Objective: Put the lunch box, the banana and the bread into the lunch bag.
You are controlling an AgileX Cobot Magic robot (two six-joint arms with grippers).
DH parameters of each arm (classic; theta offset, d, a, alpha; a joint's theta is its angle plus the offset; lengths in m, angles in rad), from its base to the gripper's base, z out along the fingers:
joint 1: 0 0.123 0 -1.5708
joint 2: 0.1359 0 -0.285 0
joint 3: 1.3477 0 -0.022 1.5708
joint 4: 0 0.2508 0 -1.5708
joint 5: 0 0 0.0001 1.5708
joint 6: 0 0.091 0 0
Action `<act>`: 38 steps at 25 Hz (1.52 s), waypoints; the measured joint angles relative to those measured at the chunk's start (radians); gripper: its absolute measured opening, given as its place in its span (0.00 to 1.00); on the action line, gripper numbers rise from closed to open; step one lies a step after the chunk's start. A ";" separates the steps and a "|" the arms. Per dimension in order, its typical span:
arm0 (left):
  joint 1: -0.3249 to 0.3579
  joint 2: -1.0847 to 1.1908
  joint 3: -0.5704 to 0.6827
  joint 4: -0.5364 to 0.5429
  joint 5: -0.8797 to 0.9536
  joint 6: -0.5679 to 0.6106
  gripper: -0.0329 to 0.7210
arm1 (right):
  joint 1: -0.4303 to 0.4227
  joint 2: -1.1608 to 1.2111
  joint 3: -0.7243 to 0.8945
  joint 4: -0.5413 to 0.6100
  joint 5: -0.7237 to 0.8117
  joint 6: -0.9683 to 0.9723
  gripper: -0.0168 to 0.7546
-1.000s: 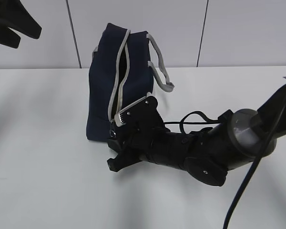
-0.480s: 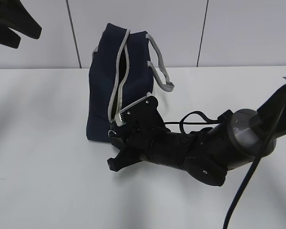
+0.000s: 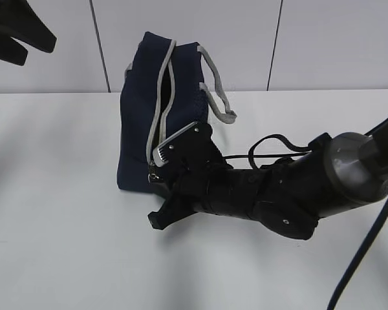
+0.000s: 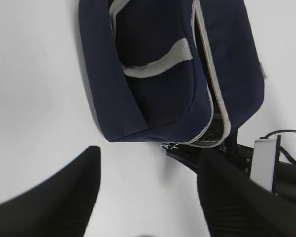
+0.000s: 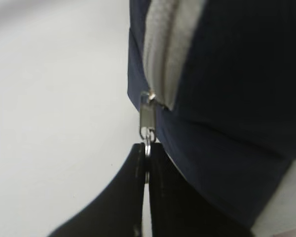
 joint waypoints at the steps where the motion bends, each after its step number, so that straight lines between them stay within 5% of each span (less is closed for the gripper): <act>1: 0.000 0.000 0.000 0.000 0.000 0.000 0.62 | 0.000 -0.008 0.000 -0.004 0.011 0.000 0.00; 14: 0.000 0.000 0.002 0.000 0.000 0.000 0.62 | 0.000 -0.090 0.000 -0.172 0.136 0.085 0.00; 38: 0.000 0.001 0.003 -0.006 0.004 0.000 0.62 | 0.000 -0.175 0.002 -0.221 0.173 0.112 0.00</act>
